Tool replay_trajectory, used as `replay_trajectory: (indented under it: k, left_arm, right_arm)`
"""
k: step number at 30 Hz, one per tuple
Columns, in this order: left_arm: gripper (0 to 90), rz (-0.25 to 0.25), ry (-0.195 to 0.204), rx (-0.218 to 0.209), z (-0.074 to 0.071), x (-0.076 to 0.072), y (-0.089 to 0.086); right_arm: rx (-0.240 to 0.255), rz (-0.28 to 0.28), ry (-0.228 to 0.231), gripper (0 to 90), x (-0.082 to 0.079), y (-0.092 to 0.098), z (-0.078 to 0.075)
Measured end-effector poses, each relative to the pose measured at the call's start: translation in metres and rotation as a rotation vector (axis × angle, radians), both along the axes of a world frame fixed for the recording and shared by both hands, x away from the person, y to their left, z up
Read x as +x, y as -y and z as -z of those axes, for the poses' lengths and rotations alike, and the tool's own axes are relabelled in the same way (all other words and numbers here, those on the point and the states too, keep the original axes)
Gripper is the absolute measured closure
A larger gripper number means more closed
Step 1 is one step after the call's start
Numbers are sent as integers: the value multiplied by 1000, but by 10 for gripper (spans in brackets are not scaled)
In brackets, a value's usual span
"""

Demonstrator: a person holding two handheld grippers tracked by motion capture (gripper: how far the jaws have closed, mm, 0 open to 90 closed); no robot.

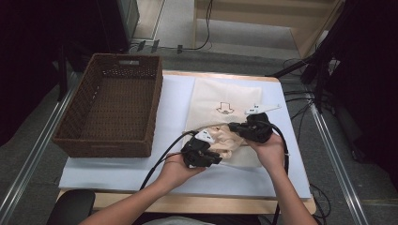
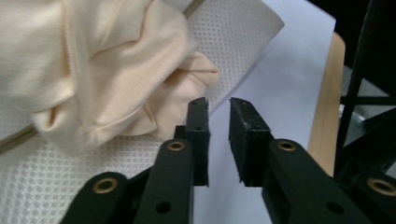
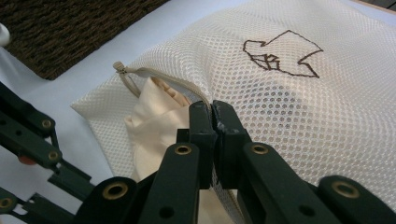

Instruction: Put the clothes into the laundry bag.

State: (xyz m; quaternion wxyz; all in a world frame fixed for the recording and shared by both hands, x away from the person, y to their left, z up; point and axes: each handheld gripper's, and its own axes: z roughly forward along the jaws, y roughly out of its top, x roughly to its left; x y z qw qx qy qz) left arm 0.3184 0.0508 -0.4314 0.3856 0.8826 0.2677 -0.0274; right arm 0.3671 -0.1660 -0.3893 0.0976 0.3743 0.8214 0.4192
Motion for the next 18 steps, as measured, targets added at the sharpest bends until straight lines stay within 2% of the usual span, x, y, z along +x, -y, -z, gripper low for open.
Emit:
replay_trajectory:
  k: [2,6,11,13,18]
  left_arm:
    - [824,8,-6,-13,3,0,5]
    - [882,23,-7,5,8,0,17]
    - [884,33,13,20,16,-2,30]
    - [884,40,36,29,20,-2,33]
    - [884,7,25,49,30,6,37]
  right_arm:
    - [0,0,0,890,0,0,0]
    - [0,-2,1,890,0,1,0]
    - [2,-1,2,890,0,1,0]
    - [2,2,-1,890,0,2,0]
    - [1,-5,2,890,0,1,0]
